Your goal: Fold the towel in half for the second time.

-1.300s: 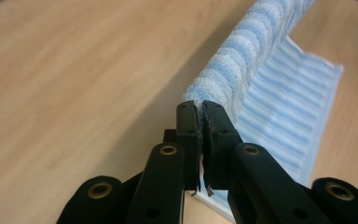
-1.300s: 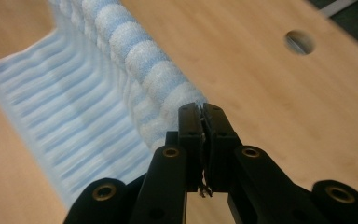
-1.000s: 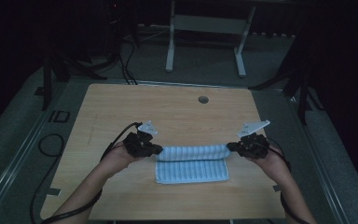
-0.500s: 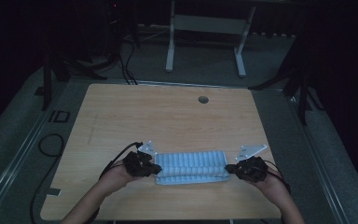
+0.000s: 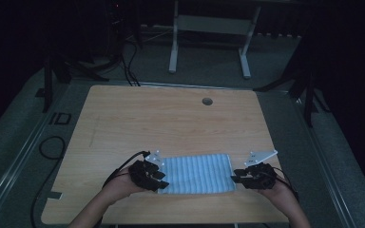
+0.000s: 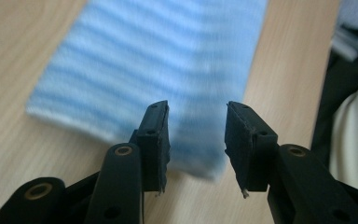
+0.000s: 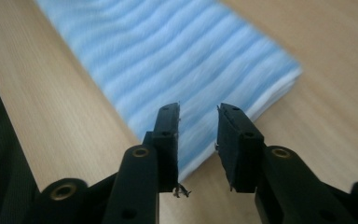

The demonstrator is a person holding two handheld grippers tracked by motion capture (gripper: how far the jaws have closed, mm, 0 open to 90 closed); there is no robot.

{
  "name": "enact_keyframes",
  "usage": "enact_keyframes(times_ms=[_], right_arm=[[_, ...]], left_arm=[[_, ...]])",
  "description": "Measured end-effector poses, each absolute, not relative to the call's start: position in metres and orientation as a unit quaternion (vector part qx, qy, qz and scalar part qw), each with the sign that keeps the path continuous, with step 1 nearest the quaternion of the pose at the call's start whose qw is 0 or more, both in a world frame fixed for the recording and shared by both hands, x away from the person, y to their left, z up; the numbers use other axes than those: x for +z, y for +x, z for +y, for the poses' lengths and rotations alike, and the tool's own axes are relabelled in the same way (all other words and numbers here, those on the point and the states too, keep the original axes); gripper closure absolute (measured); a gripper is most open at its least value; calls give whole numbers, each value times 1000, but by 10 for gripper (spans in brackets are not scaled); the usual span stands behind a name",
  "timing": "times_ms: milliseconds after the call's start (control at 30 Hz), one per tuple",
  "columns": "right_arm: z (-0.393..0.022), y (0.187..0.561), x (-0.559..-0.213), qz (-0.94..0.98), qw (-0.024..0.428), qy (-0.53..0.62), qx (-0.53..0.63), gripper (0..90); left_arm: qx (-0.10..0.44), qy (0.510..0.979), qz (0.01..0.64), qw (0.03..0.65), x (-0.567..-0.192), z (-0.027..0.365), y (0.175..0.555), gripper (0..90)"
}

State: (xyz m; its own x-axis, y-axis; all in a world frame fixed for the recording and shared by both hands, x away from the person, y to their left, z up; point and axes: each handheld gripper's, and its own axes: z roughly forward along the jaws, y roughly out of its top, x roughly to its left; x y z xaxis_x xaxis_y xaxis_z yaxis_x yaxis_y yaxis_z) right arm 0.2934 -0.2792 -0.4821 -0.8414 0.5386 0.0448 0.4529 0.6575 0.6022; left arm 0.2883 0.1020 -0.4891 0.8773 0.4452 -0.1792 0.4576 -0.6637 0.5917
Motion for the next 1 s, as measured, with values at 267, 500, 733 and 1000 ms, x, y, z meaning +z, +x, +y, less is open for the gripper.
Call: enact_keyframes(times_ms=[267,500,733,1000], right_arm=[[-261,310,-484,915,80,256,302,632],[-253,329,-505,918,62,263,290,626],[-249,345,-529,923,59,267,272,609],[-240,353,-528,924,66,268,265,607]], left_arm=[[2,910,263,320,-498,95,301,509],[1,921,257,294,-516,82,311,509],[7,922,264,282,-529,80,320,511],[13,924,271,269,-528,86,332,515]])
